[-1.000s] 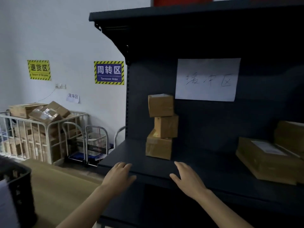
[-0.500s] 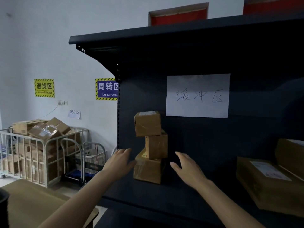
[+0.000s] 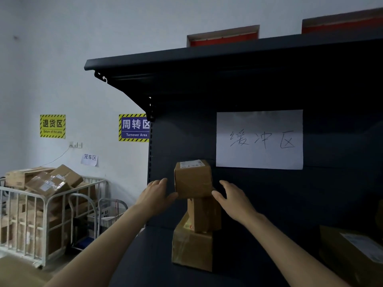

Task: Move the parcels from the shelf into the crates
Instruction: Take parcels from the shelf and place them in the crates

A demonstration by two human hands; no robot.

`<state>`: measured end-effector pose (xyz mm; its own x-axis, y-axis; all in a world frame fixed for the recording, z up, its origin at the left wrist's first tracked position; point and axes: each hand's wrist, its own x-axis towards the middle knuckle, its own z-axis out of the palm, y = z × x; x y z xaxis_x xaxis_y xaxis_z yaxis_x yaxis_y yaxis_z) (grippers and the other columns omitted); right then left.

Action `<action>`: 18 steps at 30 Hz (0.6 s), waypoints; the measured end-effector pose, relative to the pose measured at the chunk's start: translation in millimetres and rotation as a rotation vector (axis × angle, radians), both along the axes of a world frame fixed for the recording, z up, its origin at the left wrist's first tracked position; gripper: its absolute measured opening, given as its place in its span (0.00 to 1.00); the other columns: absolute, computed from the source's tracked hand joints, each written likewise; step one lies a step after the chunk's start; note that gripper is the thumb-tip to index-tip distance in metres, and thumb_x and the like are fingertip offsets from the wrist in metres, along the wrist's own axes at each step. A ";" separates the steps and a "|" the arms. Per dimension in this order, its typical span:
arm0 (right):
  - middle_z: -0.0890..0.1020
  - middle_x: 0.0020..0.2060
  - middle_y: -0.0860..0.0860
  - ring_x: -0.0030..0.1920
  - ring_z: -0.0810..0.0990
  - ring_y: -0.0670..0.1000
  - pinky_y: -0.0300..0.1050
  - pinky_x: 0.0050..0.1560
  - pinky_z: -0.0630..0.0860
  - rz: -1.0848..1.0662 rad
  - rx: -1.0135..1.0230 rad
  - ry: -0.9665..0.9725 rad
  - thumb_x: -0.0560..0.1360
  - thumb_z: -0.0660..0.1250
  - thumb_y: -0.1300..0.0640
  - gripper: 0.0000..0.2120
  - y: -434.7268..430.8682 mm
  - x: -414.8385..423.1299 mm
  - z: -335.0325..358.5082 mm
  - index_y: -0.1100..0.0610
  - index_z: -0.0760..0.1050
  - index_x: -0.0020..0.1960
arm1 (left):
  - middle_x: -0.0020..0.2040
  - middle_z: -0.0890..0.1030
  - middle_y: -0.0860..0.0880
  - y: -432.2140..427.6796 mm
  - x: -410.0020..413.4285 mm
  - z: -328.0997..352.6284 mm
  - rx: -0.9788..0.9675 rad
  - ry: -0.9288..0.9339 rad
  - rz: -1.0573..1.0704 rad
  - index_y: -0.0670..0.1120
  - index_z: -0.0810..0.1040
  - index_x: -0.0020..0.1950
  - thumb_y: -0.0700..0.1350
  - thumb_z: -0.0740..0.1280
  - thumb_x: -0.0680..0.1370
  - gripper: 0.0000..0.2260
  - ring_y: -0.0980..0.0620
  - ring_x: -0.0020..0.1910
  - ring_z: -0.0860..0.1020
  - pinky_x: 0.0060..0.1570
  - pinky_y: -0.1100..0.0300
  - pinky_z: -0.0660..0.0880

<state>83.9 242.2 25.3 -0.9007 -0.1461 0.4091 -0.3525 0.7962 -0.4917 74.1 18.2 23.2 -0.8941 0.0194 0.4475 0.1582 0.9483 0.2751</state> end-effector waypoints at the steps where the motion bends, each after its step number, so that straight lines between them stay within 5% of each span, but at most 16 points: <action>1: 0.63 0.73 0.52 0.71 0.64 0.52 0.48 0.67 0.65 -0.004 -0.015 0.011 0.79 0.55 0.45 0.28 -3.6 -5.4 3.4 0.53 0.54 0.75 | 0.67 0.70 0.43 -1.9 -7.0 1.3 0.020 -0.007 -0.011 0.42 0.64 0.68 0.55 0.61 0.78 0.24 0.45 0.66 0.68 0.61 0.52 0.69; 8: 0.68 0.70 0.54 0.69 0.68 0.54 0.53 0.67 0.69 -0.009 -0.174 -0.013 0.78 0.53 0.40 0.29 -22.2 -40.7 17.0 0.55 0.59 0.74 | 0.65 0.72 0.45 -4.5 -37.0 7.9 0.181 -0.016 -0.164 0.46 0.63 0.69 0.55 0.63 0.77 0.24 0.45 0.62 0.72 0.59 0.51 0.72; 18: 0.76 0.51 0.47 0.48 0.76 0.43 0.38 0.47 0.74 0.130 -0.502 0.125 0.78 0.56 0.44 0.13 -25.2 -3.2 0.6 0.50 0.66 0.58 | 0.63 0.72 0.51 23.7 0.5 -2.0 0.496 0.151 -0.458 0.49 0.60 0.71 0.52 0.64 0.76 0.26 0.53 0.59 0.74 0.52 0.64 0.74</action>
